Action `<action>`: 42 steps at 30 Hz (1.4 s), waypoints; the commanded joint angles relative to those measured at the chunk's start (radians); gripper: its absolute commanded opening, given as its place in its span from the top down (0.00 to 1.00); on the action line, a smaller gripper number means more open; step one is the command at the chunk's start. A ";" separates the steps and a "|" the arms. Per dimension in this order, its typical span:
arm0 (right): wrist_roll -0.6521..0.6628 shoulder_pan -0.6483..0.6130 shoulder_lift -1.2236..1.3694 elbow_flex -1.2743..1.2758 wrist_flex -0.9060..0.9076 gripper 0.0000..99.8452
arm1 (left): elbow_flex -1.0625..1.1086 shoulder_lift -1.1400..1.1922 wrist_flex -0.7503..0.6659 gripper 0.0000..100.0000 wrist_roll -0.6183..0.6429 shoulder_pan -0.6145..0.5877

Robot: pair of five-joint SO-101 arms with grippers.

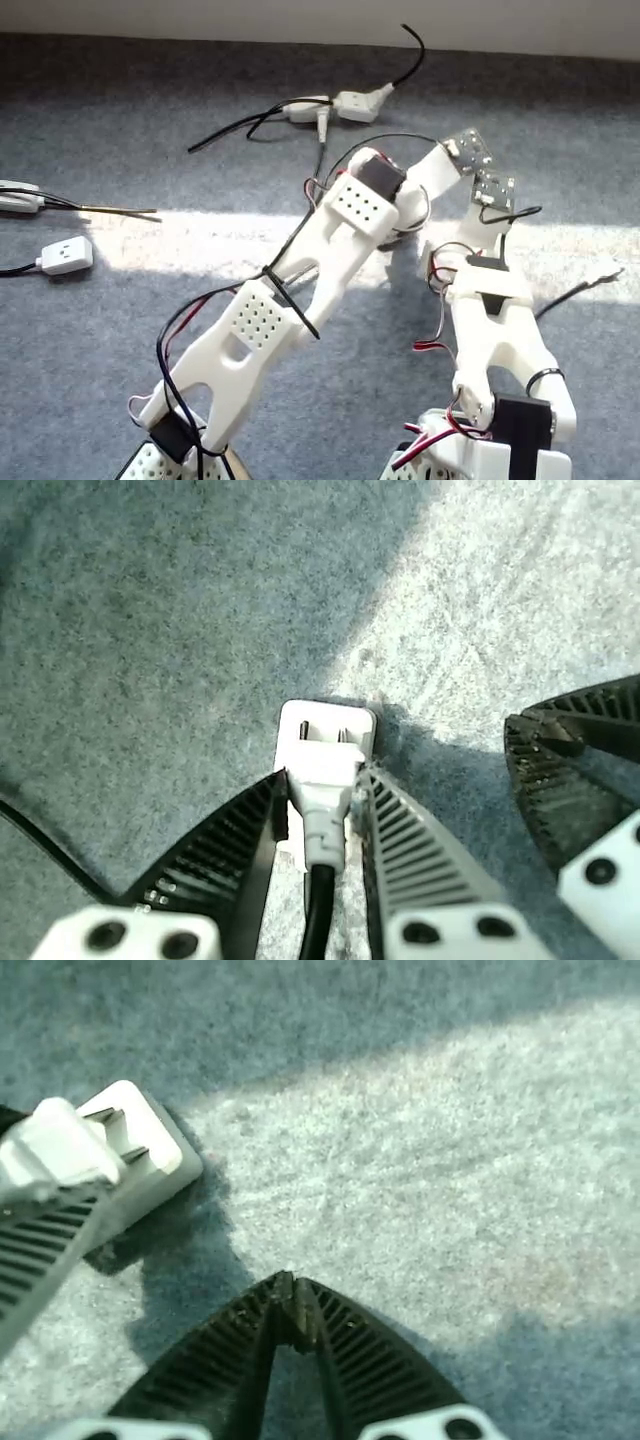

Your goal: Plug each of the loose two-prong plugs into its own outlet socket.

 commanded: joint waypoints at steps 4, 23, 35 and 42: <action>-0.012 0.012 -0.007 -0.045 -0.015 0.99 | -0.005 -0.016 -0.031 0.99 0.011 -0.024; -0.009 0.012 -0.007 -0.045 -0.016 0.99 | 0.084 -0.016 0.130 0.99 -0.057 -0.010; -0.008 0.012 -0.004 -0.045 -0.016 0.99 | 0.036 -0.016 0.121 0.99 -0.054 -0.067; -0.008 0.012 0.002 -0.064 -0.039 0.99 | 0.016 -0.024 0.106 0.99 0.051 -0.262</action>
